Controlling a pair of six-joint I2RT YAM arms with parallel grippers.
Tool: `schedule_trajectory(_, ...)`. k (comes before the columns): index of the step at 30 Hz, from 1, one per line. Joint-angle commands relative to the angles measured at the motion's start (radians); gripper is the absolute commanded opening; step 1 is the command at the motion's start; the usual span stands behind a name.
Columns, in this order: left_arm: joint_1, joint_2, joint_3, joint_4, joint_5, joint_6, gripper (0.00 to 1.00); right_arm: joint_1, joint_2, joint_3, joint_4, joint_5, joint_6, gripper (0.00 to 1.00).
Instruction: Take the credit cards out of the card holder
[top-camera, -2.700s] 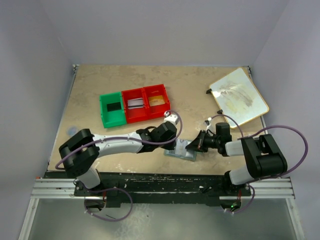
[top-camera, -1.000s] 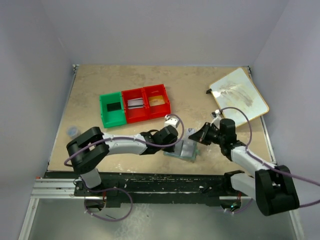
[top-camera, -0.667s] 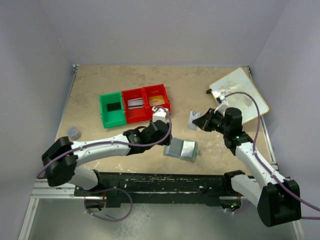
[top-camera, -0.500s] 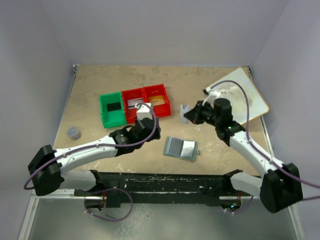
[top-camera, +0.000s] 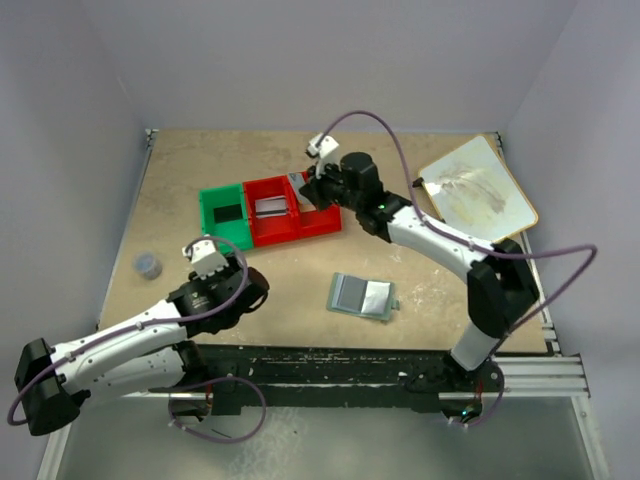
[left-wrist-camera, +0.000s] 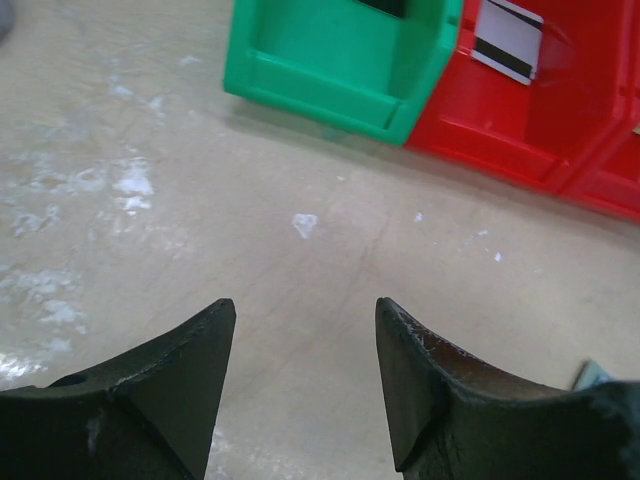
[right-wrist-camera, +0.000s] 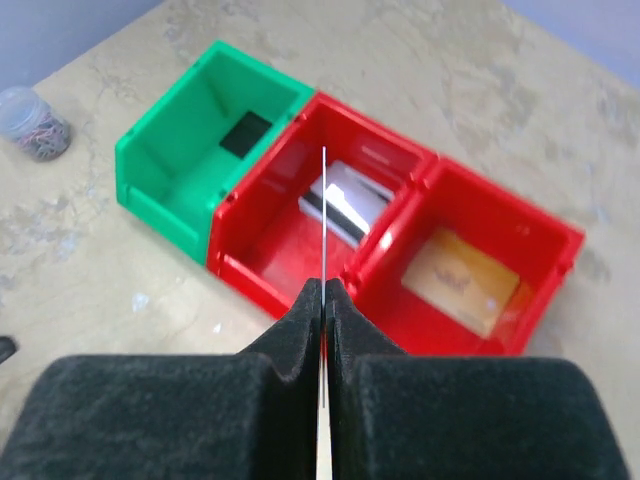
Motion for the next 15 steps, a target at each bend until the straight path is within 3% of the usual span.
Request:
schedule_trajectory(1,0.002,-0.044,-0.008,-0.251,-0.11,-0.266,0.57,0.043,0.128,0.174,0.026,-0.005,-0.189,0.0)
schedule_trajectory(4,0.0,-0.061,0.01,-0.317,-0.119,-0.343,0.57,0.071,0.218,0.251,0.048,-0.001,-0.273,0.0)
schedule_trajectory(15,0.0,-0.109,0.085,-0.368,-0.189,-0.381,0.58,0.114,0.512,0.518,-0.065,0.065,-0.527,0.0)
